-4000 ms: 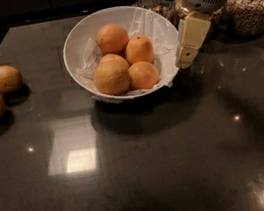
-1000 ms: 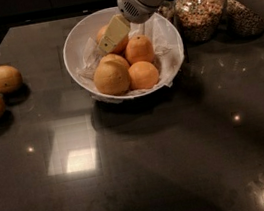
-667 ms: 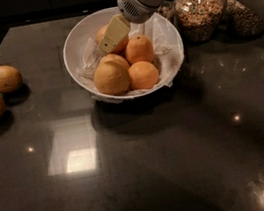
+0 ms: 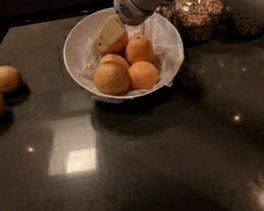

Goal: Pick orange from white bowl

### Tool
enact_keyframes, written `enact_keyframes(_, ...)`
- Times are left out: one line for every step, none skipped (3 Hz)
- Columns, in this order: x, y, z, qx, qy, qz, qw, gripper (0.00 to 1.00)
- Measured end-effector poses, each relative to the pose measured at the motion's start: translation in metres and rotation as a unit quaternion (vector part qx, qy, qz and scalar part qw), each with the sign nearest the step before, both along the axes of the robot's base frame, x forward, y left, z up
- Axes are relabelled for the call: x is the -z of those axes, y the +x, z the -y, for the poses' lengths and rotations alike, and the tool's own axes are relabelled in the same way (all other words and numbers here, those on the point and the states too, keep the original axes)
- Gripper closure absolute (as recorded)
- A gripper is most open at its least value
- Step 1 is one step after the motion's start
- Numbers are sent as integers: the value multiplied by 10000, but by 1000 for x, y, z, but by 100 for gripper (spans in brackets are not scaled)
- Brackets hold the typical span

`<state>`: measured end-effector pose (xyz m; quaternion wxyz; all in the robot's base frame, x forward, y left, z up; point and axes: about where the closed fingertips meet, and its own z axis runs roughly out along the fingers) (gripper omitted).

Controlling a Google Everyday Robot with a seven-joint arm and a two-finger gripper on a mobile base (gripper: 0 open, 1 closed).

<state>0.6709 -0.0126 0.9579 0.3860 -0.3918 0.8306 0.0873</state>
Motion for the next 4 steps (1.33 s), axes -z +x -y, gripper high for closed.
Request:
enact_keyframes(1,6,-5,84,106,41,9999,6)
enact_keyframes(0,11,-10,119,153,117,9997,17)
enact_keyframes(2,16,-10,157,160,145,9996,15)
enact_keyframes(6,19,-8,202,147,171,9995,14)
